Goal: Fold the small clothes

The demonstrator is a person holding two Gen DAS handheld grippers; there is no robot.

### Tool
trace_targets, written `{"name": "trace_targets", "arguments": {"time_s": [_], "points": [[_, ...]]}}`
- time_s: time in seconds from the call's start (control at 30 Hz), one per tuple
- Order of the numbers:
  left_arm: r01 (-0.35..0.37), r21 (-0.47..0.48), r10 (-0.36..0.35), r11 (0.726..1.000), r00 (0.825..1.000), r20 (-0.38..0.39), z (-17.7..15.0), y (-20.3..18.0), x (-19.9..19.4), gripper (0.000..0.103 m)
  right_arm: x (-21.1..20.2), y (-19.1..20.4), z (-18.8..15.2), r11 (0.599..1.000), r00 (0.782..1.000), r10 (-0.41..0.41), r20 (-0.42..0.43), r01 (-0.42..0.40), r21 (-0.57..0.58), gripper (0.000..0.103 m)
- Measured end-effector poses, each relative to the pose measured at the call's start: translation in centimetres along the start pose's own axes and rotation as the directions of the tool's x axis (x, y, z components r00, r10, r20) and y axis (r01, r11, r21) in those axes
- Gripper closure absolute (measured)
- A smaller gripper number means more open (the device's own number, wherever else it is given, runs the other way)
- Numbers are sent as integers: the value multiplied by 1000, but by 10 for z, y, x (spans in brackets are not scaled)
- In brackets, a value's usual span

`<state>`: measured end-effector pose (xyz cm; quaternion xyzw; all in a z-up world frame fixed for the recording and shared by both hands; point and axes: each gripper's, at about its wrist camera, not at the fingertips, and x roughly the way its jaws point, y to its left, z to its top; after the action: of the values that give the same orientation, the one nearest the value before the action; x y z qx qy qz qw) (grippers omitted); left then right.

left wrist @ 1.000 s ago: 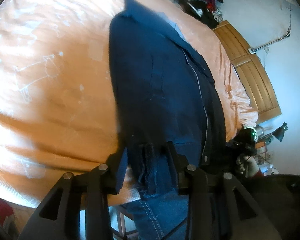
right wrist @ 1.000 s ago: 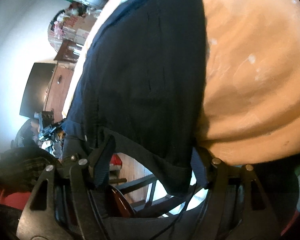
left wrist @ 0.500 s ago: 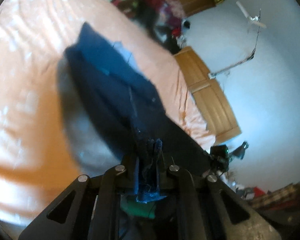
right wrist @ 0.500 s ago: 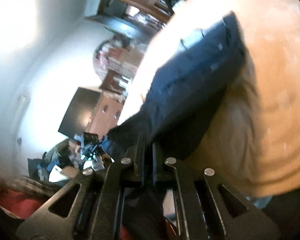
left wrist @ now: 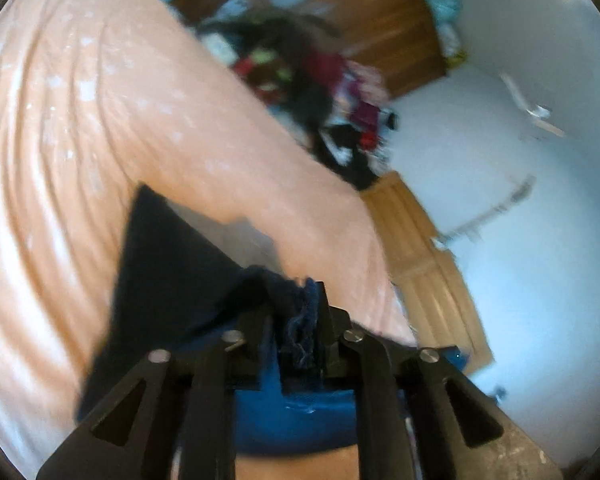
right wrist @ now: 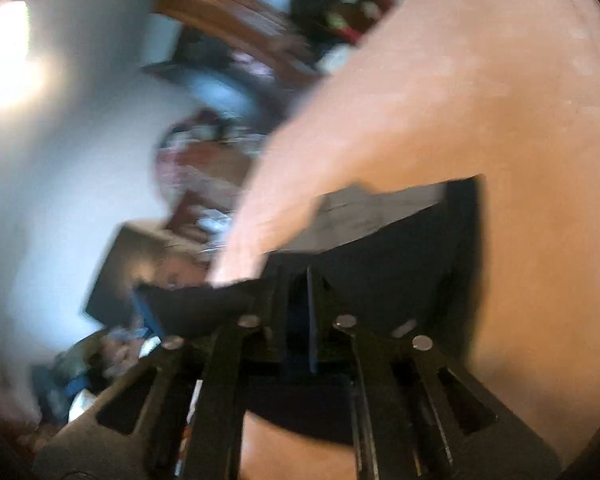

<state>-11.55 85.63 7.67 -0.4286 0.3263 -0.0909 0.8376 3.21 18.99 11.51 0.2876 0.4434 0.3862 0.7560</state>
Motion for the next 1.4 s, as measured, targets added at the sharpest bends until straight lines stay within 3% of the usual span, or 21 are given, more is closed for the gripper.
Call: {"name": "trace_targets", "arguments": {"time_s": [0.03, 0.07, 0.1, 0.17, 0.2, 0.4, 0.63, 0.73, 0.8, 0.87, 0.97, 1.07, 1.1, 1.23, 1.27, 1.37, 1.4], "points": [[-91, -8, 91, 996, 996, -7, 6, 13, 18, 64, 8, -14, 7, 998, 998, -55, -2, 55, 14, 82], [-186, -13, 185, 982, 982, -30, 12, 29, 38, 55, 15, -28, 12, 994, 994, -107, -4, 107, 31, 64], [-264, -31, 262, 964, 963, -68, 15, 52, 58, 54, 20, -46, 13, 984, 985, -171, 2, 171, 48, 50], [-334, -42, 329, 942, 939, -97, 15, 74, 72, 54, 27, -65, 8, 980, 982, -187, -14, 187, 61, 49], [-346, -30, 342, 938, 935, -96, 14, 80, 75, 54, 30, -69, 7, 980, 982, -188, -25, 189, 58, 49], [-292, 30, 293, 956, 955, -51, 4, 73, 62, 49, 69, -59, -8, 955, 950, -281, -139, 262, -140, 49], [-307, 121, 312, 944, 950, -20, -4, 43, 33, 47, 109, -46, 10, 882, 907, -412, -93, 371, -290, 49], [-309, 169, 317, 936, 948, -26, -3, 34, 32, 47, 127, -53, 17, 845, 875, -474, -98, 420, -331, 49], [-327, 215, 342, 920, 939, -39, 1, 29, 43, 46, 135, -58, 19, 836, 868, -486, -99, 430, -340, 47], [-346, 266, 372, 900, 927, -53, 5, 25, 54, 46, 137, -61, 17, 851, 879, -465, -108, 409, -330, 40], [-391, 391, 448, 833, 892, -62, 11, 16, 85, 45, 136, -64, 14, 859, 888, -445, -114, 387, -336, 37], [-421, 446, 494, 790, 868, -57, 17, 15, 106, 45, 136, -62, 12, 858, 889, -440, -124, 376, -350, 36], [-418, 454, 496, 787, 866, -61, 19, 16, 112, 45, 136, -60, 11, 852, 888, -444, -122, 377, -363, 37], [-403, 482, 505, 778, 858, -96, 23, 19, 138, 52, 130, -55, 4, 852, 901, -425, -89, 365, -376, 44], [-391, 490, 502, 779, 857, -114, 22, 21, 145, 64, 130, -54, 3, 853, 905, -418, -80, 361, -376, 44], [-394, 523, 524, 756, 843, -123, 18, 22, 155, 88, 125, -54, -5, 851, 909, -411, -62, 359, -383, 45], [-393, 523, 520, 756, 846, -116, 18, 24, 154, 90, 123, -53, -7, 845, 908, -416, -56, 363, -393, 45]]}}
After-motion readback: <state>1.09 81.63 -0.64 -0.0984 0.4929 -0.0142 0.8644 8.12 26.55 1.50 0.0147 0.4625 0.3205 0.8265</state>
